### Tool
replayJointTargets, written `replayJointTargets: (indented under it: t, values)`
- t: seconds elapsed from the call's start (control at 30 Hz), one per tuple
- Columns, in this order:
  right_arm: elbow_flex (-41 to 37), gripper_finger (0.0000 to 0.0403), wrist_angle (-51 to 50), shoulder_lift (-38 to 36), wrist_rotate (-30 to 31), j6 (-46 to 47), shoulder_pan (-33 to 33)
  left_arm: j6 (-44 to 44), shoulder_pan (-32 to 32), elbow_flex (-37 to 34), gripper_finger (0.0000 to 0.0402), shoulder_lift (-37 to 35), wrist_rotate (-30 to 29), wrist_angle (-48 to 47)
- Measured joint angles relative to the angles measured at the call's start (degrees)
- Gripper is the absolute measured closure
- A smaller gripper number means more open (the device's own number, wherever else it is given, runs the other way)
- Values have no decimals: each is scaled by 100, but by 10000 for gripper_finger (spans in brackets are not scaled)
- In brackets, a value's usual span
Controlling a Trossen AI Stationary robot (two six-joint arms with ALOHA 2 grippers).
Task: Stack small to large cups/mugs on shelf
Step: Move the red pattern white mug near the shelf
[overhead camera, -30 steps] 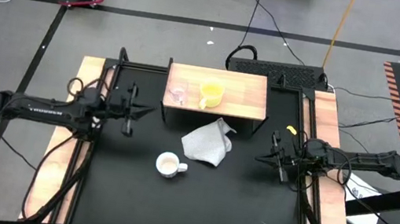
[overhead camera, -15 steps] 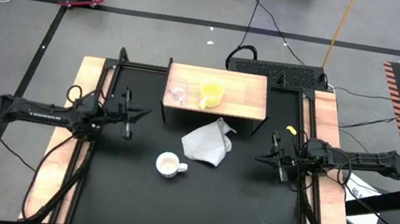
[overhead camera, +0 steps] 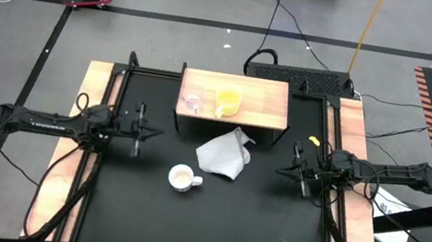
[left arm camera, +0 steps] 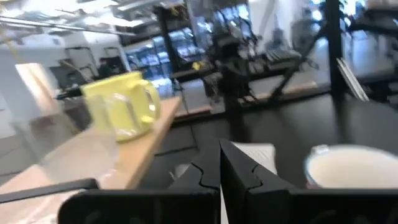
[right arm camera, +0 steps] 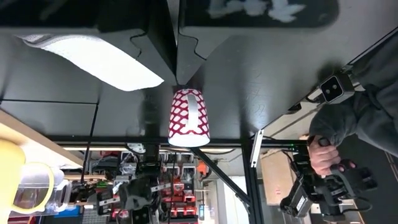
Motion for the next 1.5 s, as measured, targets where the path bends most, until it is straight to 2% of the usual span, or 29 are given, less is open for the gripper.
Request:
replayJointTargets:
  t: [0.2, 0.27, 1.3, 1.5]
  values:
    - [0, 403, -40, 0, 2, -29, 0, 295, -4, 0, 401, -9, 1104, -268]
    - [0, 403, -44, 8, 4, -29, 0, 377, -6, 0, 401, -9, 1297, -342]
    - [0, 403, 21, 192, 7, -176, -2, 356, -4, 0, 401, -7, 1173, -512]
    - [11, 403, 855, 384, -2, -302, 0, 349, -4, 2, 401, -7, 1173, -574]
